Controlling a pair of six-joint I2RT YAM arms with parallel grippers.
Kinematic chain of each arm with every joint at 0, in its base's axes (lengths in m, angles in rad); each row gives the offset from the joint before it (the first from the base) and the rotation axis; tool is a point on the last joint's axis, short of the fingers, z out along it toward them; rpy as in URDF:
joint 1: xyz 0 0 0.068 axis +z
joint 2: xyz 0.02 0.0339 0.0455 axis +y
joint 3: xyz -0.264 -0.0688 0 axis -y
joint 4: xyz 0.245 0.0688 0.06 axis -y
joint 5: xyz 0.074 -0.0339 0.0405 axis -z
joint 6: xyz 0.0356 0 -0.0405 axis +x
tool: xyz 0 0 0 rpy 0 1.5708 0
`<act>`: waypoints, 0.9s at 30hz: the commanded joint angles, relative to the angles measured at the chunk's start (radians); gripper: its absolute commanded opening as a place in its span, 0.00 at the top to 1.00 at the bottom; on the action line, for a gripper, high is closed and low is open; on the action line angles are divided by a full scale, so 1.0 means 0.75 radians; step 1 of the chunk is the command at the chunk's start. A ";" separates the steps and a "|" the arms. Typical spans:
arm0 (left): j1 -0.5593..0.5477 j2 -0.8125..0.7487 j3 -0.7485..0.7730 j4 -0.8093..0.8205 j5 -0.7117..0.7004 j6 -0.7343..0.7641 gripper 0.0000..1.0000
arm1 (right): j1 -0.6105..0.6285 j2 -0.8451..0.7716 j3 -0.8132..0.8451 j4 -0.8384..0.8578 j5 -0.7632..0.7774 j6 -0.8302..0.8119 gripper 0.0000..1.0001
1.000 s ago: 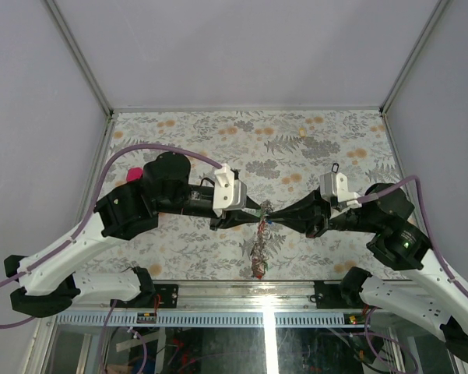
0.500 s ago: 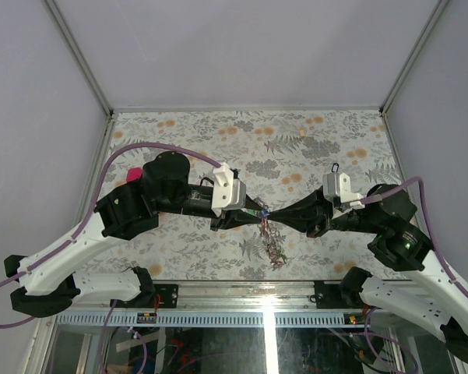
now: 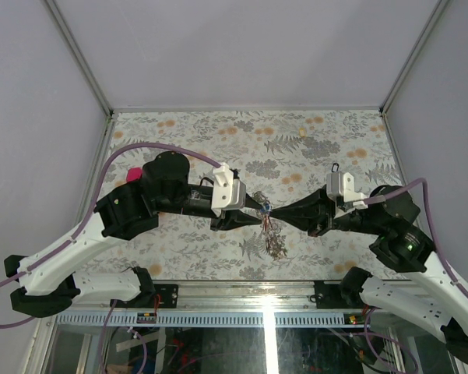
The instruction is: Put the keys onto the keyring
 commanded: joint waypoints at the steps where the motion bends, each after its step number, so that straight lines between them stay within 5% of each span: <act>1: -0.003 -0.005 0.011 0.129 0.018 -0.030 0.67 | 0.006 0.013 0.026 0.147 -0.013 0.018 1.00; 8: -0.004 0.004 0.011 0.155 0.050 -0.039 0.73 | 0.007 0.025 0.014 0.167 -0.021 0.027 1.00; 16: -0.004 0.027 0.023 0.103 0.037 -0.030 1.00 | 0.007 0.028 0.007 0.176 -0.017 0.027 1.00; 20: -0.004 0.060 0.089 -0.033 0.008 0.007 1.00 | 0.006 0.004 0.001 0.157 0.035 0.003 1.00; 27: -0.004 0.159 0.211 -0.334 -0.051 0.055 1.00 | 0.006 -0.075 -0.034 0.050 0.210 -0.059 0.68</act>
